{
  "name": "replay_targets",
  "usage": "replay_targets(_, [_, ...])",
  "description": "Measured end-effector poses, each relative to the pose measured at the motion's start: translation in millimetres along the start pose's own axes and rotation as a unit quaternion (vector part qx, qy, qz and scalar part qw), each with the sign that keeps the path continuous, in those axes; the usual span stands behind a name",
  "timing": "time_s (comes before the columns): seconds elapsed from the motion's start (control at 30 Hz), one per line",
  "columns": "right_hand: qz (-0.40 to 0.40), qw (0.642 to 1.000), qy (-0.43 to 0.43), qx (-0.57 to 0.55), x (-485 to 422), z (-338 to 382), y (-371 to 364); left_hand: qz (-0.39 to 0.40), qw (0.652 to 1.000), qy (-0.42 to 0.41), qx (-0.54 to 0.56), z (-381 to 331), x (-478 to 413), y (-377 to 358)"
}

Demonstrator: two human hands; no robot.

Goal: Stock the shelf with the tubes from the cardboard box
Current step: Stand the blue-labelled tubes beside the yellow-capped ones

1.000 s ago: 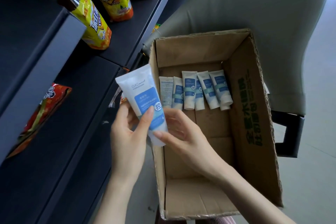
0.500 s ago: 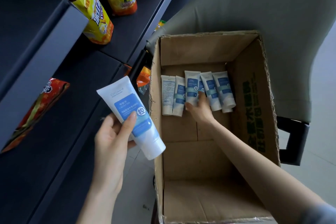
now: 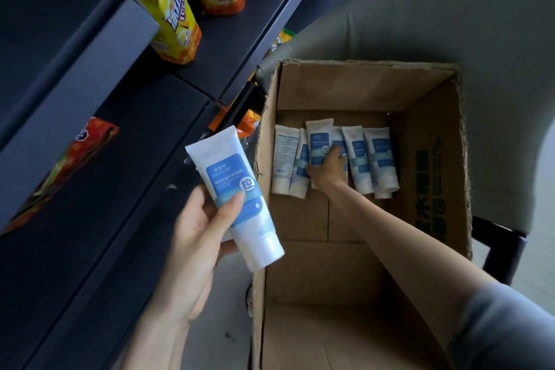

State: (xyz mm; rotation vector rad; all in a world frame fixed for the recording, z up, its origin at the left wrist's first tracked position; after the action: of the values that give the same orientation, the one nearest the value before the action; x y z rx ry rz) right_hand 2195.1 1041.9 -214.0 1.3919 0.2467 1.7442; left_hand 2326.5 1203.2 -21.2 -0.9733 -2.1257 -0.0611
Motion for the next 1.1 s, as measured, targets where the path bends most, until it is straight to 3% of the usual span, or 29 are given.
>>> replay_targets(0.13, [0.037,0.998,-0.01,-0.043,3.2,3.2,-0.5,0.03,0.999,-0.01,-0.021,-1.1,3.2,-1.0])
replay_targets(0.23, [0.064,0.984,-0.032,-0.164,17.9,-3.1,3.9,0.039,0.999,-0.016,-0.025,-1.0,10.8,2.3])
replay_targets(0.33, [0.11,0.951,-0.054,-0.285,43.1,-14.4,10.0,0.04,0.998,-0.024,-0.035,0.7,21.0,8.6])
replay_targets(0.57, [0.235,0.864,-0.049,-0.443,108.6,-40.1,30.2,0.021,0.997,-0.057,-0.051,2.4,59.9,30.6])
replay_targets(0.97, [0.36,0.792,0.102,-0.483,273.9,-24.8,46.9,-0.01,0.981,-0.181,-0.066,-37.8,217.0,96.7])
replay_targets(1.1, [0.357,0.783,0.154,-0.485,329.8,3.0,50.0,-0.035,0.969,-0.238,-0.058,-54.9,273.9,125.0])
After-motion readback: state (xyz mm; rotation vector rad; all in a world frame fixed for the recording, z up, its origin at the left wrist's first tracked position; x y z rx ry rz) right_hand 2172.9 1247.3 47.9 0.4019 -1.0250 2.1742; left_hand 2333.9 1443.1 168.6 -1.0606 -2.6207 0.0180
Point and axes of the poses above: each hand's wrist, its own x-axis away from the middle knuckle, its own y-axis out of the back of the hand, z = x × y, the point moved 1 cm from there along -x, towards the middle knuckle, and after that the axes turned 9 degrees about x, right-handed, at the moved point
